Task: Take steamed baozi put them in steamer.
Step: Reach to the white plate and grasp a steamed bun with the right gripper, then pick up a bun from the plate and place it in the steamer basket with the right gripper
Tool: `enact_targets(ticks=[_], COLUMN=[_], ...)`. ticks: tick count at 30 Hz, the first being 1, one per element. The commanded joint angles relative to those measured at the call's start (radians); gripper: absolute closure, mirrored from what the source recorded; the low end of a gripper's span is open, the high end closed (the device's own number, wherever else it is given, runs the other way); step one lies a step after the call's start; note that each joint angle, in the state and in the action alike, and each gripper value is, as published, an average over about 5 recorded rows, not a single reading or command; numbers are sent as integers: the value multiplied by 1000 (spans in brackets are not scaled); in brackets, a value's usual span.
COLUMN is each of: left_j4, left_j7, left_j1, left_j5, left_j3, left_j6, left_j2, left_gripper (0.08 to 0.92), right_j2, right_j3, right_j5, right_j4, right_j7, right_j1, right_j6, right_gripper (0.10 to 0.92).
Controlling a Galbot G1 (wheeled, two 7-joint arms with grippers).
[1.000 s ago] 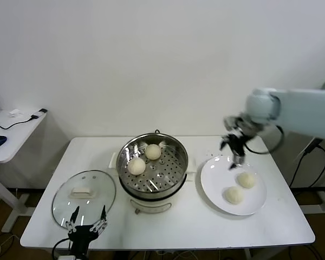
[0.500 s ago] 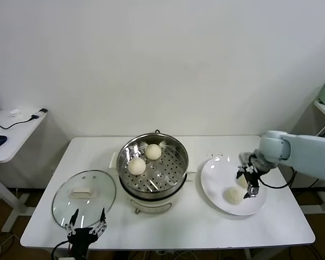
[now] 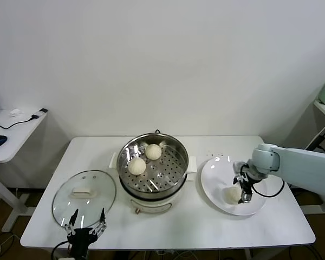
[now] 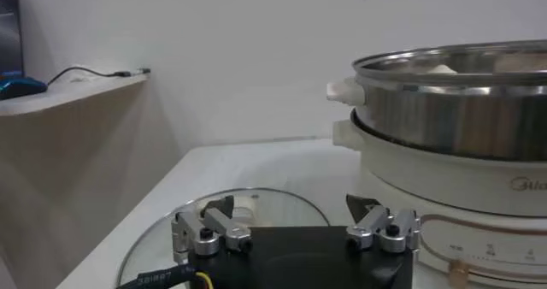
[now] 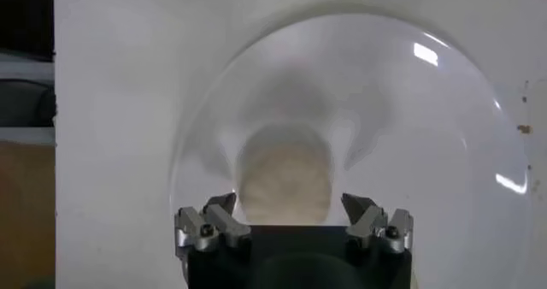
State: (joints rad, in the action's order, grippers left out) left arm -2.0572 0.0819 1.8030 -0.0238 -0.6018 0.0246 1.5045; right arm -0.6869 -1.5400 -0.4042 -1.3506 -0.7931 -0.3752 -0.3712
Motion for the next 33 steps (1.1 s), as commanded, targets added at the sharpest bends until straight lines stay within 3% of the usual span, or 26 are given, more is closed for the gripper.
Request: enact_targets(ticks=[1, 5, 9, 13, 22, 28, 33], left_j4=[0, -3, -5, -9, -5, -7, -7], left_j7=[0, 0, 0, 0, 0, -2, -4], left_j1=[-1, 4, 6, 9, 10, 7, 0], left_j5=[2, 5, 10, 14, 29, 38, 38], left_j3=[0, 2, 5, 6, 21, 29, 26], left_j6=[0, 0, 0, 0, -4, -2, 2], left_j2=[0, 1, 2, 4, 8, 7, 4], left_gripper=[177, 177, 177, 177, 177, 177, 177], right_j2=[-5, -4, 0, -27, -280, -438, -538], right_j3=[46, 58, 40, -50, -93, -15, 10], right_j5=[7, 9, -3, -10, -94, -67, 68], right_j4=[22, 23, 6, 13, 71, -62, -179], right_j7=[8, 0, -37, -129, -293, -344, -343], right_j1=[53, 45, -32, -242, -670, -708, -598], right_j6=[-12, -5, 26, 125, 409, 583, 711], right_gripper=[248, 356, 413, 422, 420, 415, 422])
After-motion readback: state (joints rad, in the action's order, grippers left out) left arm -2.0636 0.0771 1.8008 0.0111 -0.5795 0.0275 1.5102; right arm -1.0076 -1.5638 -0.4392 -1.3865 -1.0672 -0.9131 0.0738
